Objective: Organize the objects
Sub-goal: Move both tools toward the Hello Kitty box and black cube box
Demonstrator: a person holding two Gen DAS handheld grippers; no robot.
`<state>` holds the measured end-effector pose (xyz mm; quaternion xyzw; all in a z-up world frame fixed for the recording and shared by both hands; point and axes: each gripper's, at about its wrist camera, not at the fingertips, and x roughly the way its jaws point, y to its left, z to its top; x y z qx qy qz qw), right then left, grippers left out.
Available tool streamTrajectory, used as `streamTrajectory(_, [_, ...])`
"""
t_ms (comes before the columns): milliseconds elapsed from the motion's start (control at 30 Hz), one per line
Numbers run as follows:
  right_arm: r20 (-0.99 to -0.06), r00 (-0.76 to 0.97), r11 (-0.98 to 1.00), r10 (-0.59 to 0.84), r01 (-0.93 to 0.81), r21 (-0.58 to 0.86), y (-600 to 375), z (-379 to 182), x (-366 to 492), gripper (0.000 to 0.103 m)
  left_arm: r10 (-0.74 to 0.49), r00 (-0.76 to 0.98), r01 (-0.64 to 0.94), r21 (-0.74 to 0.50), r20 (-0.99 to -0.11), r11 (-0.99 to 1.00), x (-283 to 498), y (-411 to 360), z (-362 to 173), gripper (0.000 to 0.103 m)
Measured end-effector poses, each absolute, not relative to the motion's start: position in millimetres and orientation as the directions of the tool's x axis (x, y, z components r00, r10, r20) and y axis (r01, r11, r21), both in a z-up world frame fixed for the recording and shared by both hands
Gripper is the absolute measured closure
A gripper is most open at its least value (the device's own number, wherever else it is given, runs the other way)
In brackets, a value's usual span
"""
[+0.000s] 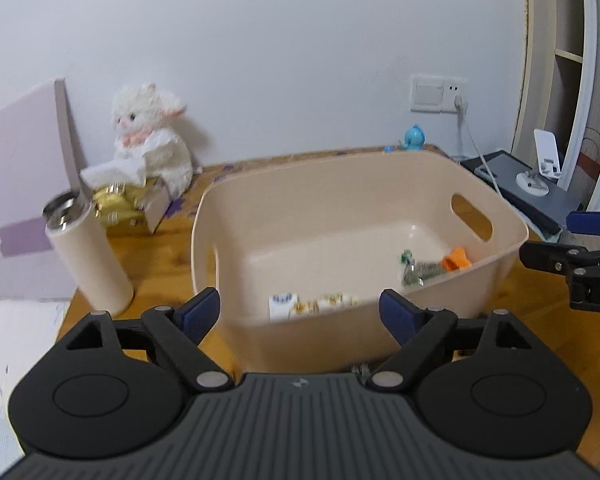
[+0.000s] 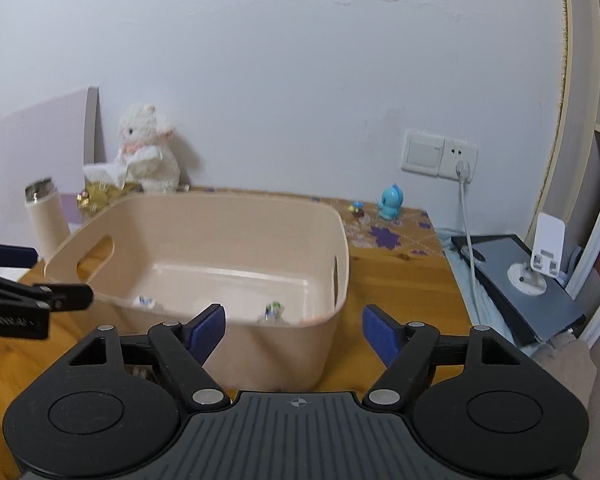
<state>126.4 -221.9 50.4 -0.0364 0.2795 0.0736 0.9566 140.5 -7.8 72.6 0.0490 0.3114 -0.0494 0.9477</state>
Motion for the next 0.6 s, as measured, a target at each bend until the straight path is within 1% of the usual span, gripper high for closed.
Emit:
streamTrajectory(133, [-0.584, 0.803, 0.984, 0.119, -0.175, -0.039, -224, 32, 118, 0.024, -0.077, 0.769, 0.112, 0.015, -0.634, 0.994, 131, -4, 55, 0.015])
streamTrajectory(333, [-0.645, 0.757, 0.980, 0.104, -0.190, -0.065, -228, 3, 118, 0.024, -0.090, 0.722, 0.123, -0.001, -0.686, 0.992, 129, -8, 24, 0.015])
streamTrajectory(600, [-0.688, 0.717, 0.977, 0.112, -0.207, -0.057, -230, -27, 130, 0.024, -0.072, 0.678, 0.139, 0.031, -0.731, 0.990, 139, -20, -5, 0.015])
